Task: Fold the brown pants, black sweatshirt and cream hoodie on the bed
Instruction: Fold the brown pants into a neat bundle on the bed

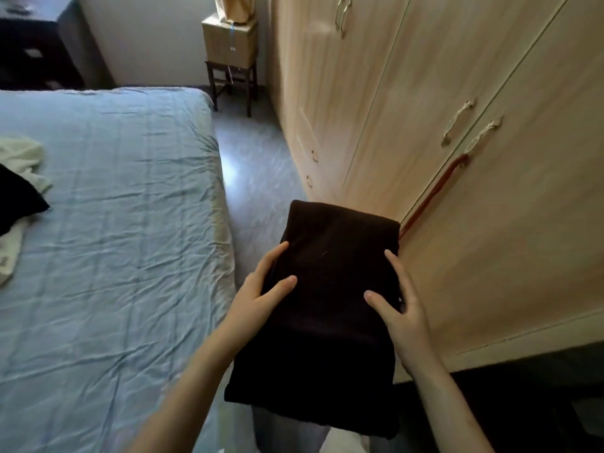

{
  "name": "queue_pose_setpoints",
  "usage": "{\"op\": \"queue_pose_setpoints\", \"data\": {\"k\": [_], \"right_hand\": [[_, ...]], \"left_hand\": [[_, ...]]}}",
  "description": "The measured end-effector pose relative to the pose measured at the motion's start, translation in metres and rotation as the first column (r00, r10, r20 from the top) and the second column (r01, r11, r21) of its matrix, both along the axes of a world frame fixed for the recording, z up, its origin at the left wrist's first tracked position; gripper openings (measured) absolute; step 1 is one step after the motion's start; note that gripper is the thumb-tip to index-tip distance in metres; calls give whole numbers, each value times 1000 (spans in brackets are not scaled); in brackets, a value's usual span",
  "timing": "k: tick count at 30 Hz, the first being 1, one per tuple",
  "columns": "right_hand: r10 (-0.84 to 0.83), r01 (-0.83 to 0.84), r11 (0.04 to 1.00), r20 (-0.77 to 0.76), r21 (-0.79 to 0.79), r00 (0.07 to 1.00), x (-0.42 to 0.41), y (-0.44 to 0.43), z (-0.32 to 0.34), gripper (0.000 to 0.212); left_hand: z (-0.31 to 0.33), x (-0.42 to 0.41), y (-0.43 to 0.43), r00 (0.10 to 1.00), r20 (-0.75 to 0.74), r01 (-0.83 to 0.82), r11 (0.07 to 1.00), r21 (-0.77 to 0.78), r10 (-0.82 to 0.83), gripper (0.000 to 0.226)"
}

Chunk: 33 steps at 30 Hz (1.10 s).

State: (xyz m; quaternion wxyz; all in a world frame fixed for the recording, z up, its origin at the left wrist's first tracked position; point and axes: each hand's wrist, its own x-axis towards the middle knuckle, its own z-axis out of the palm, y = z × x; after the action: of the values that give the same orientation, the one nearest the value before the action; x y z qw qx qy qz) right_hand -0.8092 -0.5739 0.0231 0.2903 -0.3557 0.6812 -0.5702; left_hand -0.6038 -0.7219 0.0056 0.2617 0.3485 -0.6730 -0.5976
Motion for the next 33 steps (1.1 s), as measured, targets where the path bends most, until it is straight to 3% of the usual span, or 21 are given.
{"op": "queue_pose_setpoints", "data": {"k": [9, 15, 23, 33], "right_hand": [[365, -365, 931, 17, 9, 931, -150, -131, 13, 65], [562, -563, 826, 32, 35, 826, -173, -240, 7, 63], [660, -659, 749, 7, 65, 751, -161, -421, -14, 64], [673, -673, 735, 31, 86, 739, -141, -657, 8, 61]], "left_hand": [[10, -116, -38, 913, -29, -408, 913, -17, 407, 55], [8, -132, -88, 790, 14, -611, 790, -55, 613, 54], [-21, -124, -231, 670, -6, -742, 670, -6, 742, 54], [0, -105, -453, 662, 6, -750, 661, 11, 750, 54]]}}
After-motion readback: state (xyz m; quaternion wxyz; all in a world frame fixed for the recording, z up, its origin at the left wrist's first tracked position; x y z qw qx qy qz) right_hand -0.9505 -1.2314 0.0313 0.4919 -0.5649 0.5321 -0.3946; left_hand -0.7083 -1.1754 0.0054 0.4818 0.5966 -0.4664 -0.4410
